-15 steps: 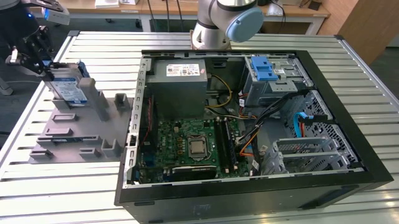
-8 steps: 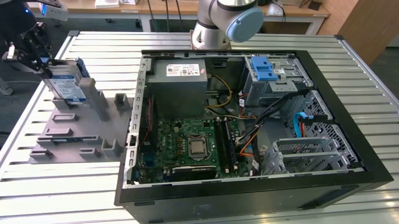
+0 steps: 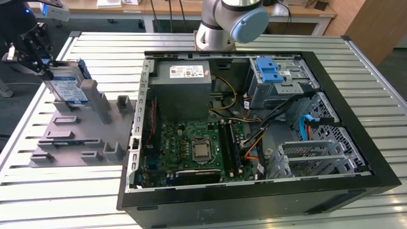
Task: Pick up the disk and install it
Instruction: 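Pick up the disk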
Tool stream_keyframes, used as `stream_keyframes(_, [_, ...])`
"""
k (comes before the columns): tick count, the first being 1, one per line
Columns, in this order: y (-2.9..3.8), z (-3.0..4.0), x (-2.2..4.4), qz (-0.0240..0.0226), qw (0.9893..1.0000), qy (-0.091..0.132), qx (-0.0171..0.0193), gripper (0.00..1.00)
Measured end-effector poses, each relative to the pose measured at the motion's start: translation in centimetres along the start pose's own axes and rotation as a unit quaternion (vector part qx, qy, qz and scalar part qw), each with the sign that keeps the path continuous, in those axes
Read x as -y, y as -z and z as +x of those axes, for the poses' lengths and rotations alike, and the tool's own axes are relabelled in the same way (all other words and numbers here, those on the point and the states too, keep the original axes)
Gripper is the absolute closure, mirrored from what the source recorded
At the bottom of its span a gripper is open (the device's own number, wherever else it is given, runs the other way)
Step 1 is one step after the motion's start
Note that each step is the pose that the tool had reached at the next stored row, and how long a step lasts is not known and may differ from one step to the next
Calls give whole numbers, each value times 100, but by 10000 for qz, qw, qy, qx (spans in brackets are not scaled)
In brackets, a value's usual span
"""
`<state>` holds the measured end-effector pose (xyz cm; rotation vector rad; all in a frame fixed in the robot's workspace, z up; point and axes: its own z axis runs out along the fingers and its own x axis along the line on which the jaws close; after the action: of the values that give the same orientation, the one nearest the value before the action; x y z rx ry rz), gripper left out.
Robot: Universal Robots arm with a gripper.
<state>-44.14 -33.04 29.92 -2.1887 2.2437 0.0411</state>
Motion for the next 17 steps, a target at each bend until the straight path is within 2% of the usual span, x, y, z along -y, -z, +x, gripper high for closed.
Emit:
stream_keyframes(4, [26, -1, 0, 0, 10000, 0, 0, 64])
stream_keyframes(15, [150, -4, -2, -1, 10000, 0, 0, 64])
stream_keyframes(17, [153, -4, -2, 1, 10000, 0, 0, 64])
